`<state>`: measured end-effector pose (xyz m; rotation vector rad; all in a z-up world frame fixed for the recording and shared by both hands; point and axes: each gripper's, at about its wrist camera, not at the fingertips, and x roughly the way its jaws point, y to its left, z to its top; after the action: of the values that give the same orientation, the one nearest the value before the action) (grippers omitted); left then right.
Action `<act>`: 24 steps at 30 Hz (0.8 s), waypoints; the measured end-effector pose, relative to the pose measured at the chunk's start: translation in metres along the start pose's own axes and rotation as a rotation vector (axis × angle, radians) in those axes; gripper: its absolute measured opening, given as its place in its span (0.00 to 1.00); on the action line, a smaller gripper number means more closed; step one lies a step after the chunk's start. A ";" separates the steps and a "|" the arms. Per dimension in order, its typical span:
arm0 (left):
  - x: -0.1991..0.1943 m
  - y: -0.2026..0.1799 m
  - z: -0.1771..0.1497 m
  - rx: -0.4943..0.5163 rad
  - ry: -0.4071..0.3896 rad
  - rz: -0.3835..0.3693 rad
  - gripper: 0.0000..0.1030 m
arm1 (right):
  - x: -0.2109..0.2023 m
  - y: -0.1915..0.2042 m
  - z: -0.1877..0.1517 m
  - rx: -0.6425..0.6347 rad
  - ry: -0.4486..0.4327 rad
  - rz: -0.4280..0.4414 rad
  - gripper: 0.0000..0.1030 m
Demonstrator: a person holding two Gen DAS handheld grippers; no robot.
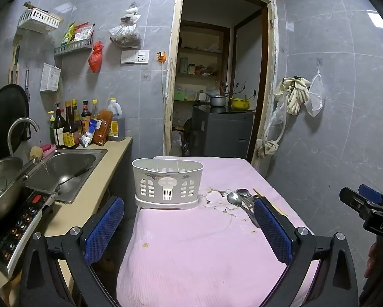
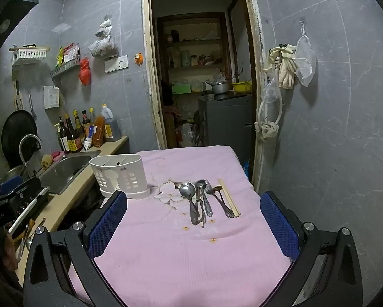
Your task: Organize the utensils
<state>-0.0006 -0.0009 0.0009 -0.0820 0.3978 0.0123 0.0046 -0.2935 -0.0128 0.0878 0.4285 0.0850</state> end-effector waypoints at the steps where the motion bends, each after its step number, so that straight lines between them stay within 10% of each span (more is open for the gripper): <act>1: 0.000 0.000 0.000 0.000 -0.001 -0.002 0.99 | 0.000 0.000 0.000 -0.001 0.003 -0.001 0.99; 24: 0.001 0.001 -0.001 -0.008 0.002 -0.001 0.99 | 0.002 -0.001 0.000 0.003 0.006 0.004 0.99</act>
<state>0.0001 0.0003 -0.0001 -0.0904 0.3993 0.0131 0.0063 -0.2946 -0.0138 0.0912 0.4344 0.0884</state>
